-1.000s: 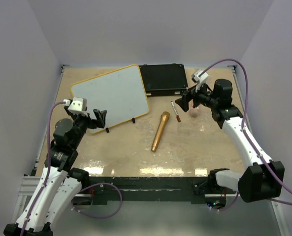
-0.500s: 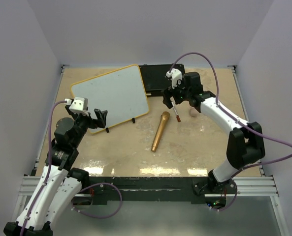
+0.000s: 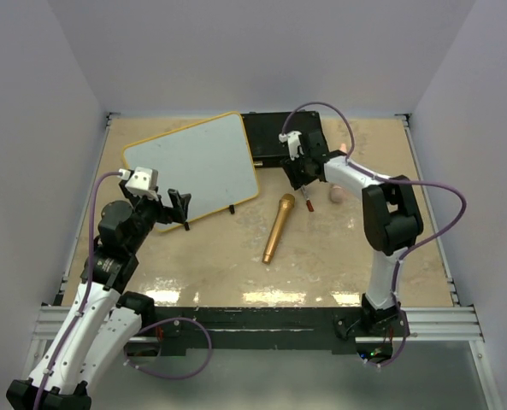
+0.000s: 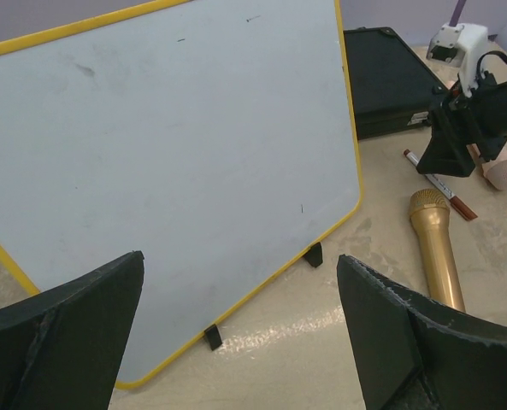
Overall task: Write a sentence on the whiteboard
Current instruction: Pick up the whiteboard marker from the center of the board.
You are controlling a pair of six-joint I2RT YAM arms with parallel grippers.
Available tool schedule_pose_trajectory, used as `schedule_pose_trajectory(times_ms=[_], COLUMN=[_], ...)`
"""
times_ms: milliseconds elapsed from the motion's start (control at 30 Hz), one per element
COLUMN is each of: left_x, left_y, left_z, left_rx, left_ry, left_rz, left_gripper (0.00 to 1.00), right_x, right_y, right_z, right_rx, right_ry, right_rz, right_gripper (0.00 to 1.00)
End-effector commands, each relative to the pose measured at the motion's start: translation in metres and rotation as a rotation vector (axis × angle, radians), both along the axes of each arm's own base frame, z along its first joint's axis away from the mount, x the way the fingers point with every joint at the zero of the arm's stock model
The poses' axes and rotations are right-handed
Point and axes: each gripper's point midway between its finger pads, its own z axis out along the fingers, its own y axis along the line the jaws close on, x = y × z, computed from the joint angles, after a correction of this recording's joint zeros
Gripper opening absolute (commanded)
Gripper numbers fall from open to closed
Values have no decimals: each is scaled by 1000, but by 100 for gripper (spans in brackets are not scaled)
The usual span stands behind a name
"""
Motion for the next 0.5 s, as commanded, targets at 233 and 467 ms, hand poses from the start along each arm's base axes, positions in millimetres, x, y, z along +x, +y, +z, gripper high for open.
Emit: schedule_pose_trajectory(times_ms=[233, 467], left_x=[1, -1], left_y=[-8, -14], left_z=[16, 17], left_rx=[-3, -10], left_ry=[-70, -69], left_rz=[-49, -83], left_gripper=[100, 100], right_x=[10, 7], right_y=[-12, -22], right_z=[-20, -37], right_rx=[-62, -48], right_ry=[34, 97], right_rz=[-38, -46], right_gripper=[48, 31])
